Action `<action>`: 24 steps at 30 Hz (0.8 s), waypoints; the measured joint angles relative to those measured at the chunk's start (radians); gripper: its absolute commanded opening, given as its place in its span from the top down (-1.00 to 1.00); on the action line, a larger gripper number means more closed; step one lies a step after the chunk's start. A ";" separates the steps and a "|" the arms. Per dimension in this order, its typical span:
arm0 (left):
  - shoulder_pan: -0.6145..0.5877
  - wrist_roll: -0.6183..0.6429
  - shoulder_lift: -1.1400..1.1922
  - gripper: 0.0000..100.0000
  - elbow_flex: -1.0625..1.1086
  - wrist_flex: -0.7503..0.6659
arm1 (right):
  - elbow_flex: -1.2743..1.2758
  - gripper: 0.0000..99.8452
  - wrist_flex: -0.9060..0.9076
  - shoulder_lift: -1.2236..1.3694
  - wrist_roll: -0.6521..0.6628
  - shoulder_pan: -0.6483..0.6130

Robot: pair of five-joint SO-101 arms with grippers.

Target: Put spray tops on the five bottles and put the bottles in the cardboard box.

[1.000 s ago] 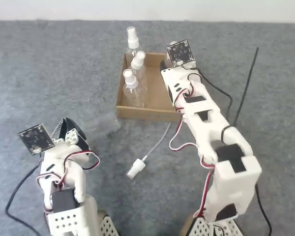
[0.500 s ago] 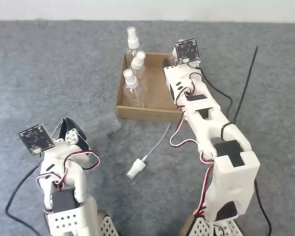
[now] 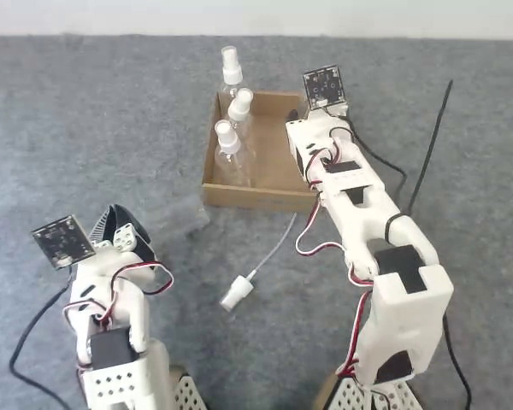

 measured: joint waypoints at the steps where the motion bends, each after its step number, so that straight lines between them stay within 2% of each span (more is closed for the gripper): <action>1: 0.000 0.000 0.000 0.96 0.000 0.000 | 0.000 0.46 0.000 0.000 0.000 0.000; 11: 0.000 0.000 0.000 0.96 0.000 0.000 | 0.000 0.46 0.187 -0.161 0.000 -0.002; 19: -0.002 0.000 0.000 0.96 0.000 0.000 | 0.000 0.46 0.433 -0.304 0.000 0.002; 24: -0.092 0.000 0.000 0.96 -0.009 0.000 | 0.000 0.46 0.614 -0.419 0.000 0.005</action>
